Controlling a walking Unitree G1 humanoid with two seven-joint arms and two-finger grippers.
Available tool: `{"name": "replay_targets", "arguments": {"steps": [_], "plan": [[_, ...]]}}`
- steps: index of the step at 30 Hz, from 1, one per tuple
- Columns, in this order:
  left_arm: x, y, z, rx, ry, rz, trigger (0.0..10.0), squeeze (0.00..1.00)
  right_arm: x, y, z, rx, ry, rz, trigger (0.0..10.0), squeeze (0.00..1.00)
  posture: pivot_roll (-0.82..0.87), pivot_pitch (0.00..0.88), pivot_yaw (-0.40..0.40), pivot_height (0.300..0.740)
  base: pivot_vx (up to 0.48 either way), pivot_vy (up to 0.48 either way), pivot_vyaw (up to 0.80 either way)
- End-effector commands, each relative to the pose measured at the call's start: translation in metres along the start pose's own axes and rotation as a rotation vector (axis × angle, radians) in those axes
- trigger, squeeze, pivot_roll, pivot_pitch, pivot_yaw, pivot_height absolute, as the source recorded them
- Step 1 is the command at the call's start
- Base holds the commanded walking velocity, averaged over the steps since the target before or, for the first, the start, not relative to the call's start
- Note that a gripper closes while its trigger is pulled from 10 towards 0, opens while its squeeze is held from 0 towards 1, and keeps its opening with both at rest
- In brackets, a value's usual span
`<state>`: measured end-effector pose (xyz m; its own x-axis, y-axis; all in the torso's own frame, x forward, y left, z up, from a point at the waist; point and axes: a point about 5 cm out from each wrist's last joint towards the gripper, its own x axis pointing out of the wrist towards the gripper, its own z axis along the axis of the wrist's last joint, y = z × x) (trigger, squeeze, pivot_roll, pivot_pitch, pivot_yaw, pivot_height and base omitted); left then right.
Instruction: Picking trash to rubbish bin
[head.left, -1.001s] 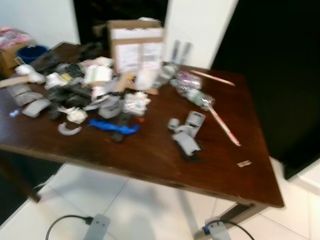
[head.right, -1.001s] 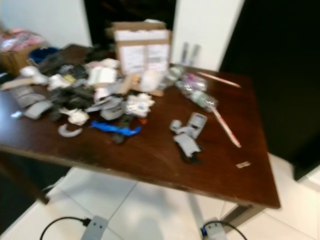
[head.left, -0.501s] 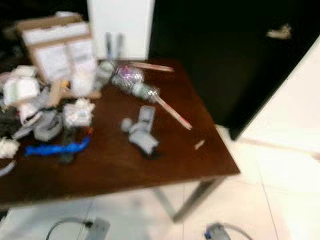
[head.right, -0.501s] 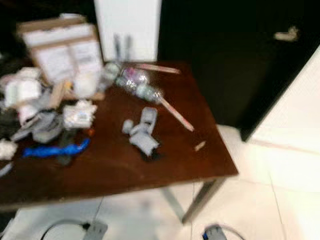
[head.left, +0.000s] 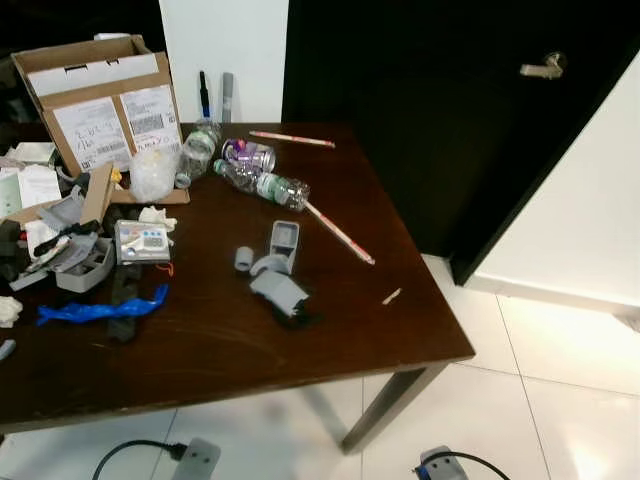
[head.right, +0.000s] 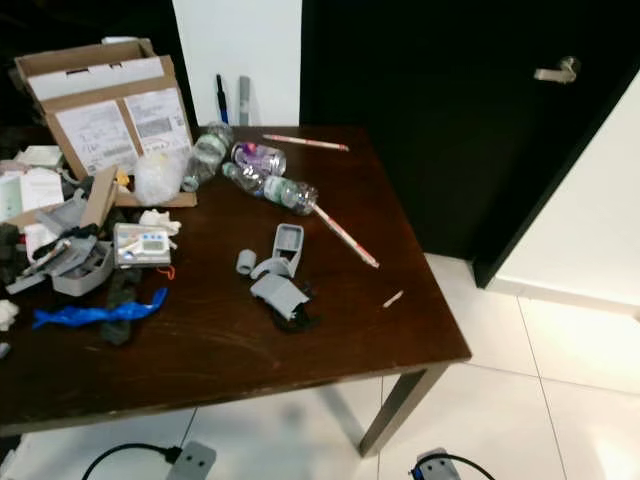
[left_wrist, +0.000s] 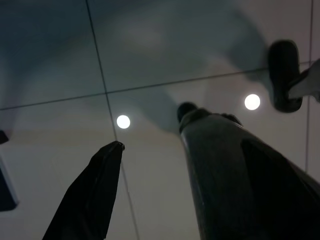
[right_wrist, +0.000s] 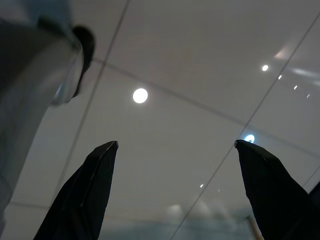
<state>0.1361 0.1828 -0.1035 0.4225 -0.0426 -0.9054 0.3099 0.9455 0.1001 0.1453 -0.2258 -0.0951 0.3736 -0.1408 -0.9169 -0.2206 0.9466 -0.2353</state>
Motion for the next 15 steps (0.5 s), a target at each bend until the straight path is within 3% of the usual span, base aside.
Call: {"name": "replay_targets", "arguments": {"steps": [1, 5, 8, 10, 11, 12, 13, 15], "plan": [[-0.002, -0.009, -0.02, -0.012, 0.079, -0.026, 10.0, 0.0, -0.001, -0.004, -0.007, 0.004, 0.017, -0.02, 10.0, 0.0, 0.08, 0.08, -0.065, 0.74, 0.0, 0.0, 0.0], [-0.002, -0.011, -0.02, -0.008, 0.08, -0.03, 10.0, 0.0, -0.002, -0.022, -0.004, -0.008, 0.03, -0.137, 10.0, 0.0, 0.08, 0.082, -0.067, 0.74, 0.0, 0.0, 0.0], [-0.002, -0.012, -0.02, -0.003, 0.08, -0.033, 10.0, 0.0, -0.005, -0.044, -0.002, 0.083, 0.029, -0.252, 10.0, 0.0, 0.08, 0.084, -0.069, 0.74, 0.0, 0.0, 0.0], [-0.002, -0.012, -0.02, -0.003, 0.08, -0.033, 10.0, 0.0, -0.005, -0.044, -0.002, 0.083, 0.029, -0.252, 10.0, 0.0, 0.08, 0.084, -0.069, 0.74, 0.0, 0.0, 0.0], [-0.002, -0.013, -0.021, -0.003, 0.08, -0.034, 10.0, 0.0, -0.006, -0.054, 0.003, 0.139, 0.007, -0.296, 10.0, 0.0, 0.08, 0.084, -0.068, 0.74, 0.0, 0.0, 0.0], [-0.002, -0.014, -0.022, -0.003, 0.083, -0.037, 10.0, 0.0, -0.01, -0.075, 0.015, 0.203, -0.046, -0.376, 10.0, 0.0, 0.08, 0.086, -0.069, 0.74, 0.0, 0.0, 0.0], [-0.002, -0.014, -0.022, -0.003, 0.083, -0.037, 10.0, 0.0, -0.01, -0.075, 0.015, 0.203, -0.046, -0.376, 10.0, 0.0, 0.08, 0.086, -0.069, 0.74, 0.0, 0.0, 0.0], [-0.002, -0.015, -0.024, -0.004, 0.09, -0.044, 10.0, 0.0, -0.022, -0.111, 0.033, 0.284, -0.114, -0.54, 10.0, 0.0, 0.08, 0.089, -0.068, 0.74, 0.0, 0.0, 0.0]]}}
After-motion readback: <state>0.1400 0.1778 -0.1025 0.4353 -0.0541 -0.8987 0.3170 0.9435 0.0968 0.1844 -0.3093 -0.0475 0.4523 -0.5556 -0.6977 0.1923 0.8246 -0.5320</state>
